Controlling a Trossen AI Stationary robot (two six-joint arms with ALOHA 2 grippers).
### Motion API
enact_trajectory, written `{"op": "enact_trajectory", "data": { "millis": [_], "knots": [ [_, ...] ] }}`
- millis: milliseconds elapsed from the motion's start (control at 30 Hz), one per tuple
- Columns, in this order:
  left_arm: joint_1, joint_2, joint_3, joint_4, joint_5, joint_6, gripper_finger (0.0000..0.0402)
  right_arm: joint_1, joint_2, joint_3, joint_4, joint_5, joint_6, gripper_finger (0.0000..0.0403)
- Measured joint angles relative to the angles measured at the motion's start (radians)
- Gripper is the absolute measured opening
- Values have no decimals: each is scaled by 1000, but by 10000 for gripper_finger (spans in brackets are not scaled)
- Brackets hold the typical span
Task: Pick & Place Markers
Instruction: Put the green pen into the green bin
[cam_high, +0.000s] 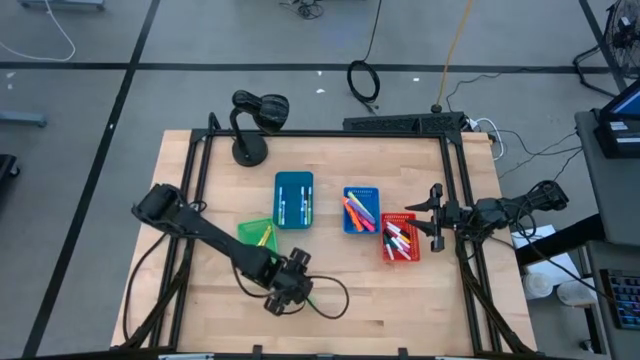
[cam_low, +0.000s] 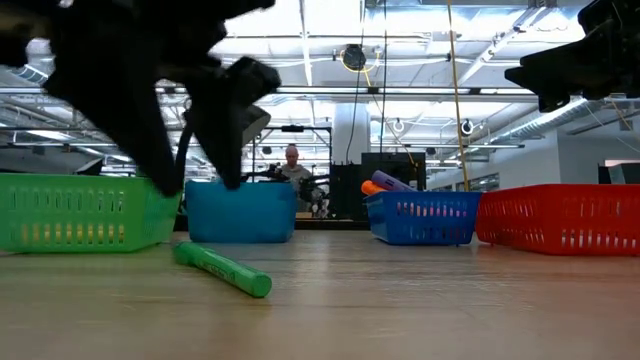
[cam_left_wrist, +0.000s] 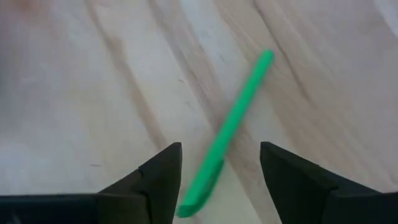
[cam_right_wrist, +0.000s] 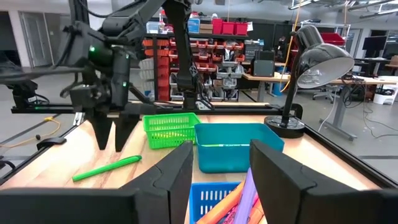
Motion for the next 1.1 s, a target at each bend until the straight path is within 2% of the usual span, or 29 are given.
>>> {"op": "enact_trajectory", "data": {
  "millis": [200,467,633,800,933,1033,1100],
  "knots": [
    [-2,68,0,-6,6,15,217,0,0,0,1,0,0,146],
    [25,141,5,3,20,35,183,0,0,0,0,0,0,146],
    [35,143,3,9,49,35,145,0,0,0,0,-1,0,146],
    [38,144,2,11,100,29,82,0,0,0,1,-1,0,146],
    [40,144,2,22,102,8,38,0,0,0,1,-1,0,146],
    [46,147,3,53,103,0,34,0,0,0,0,-1,0,146],
    [51,147,2,75,98,-13,46,0,0,0,1,-1,0,146]
  ]
}}
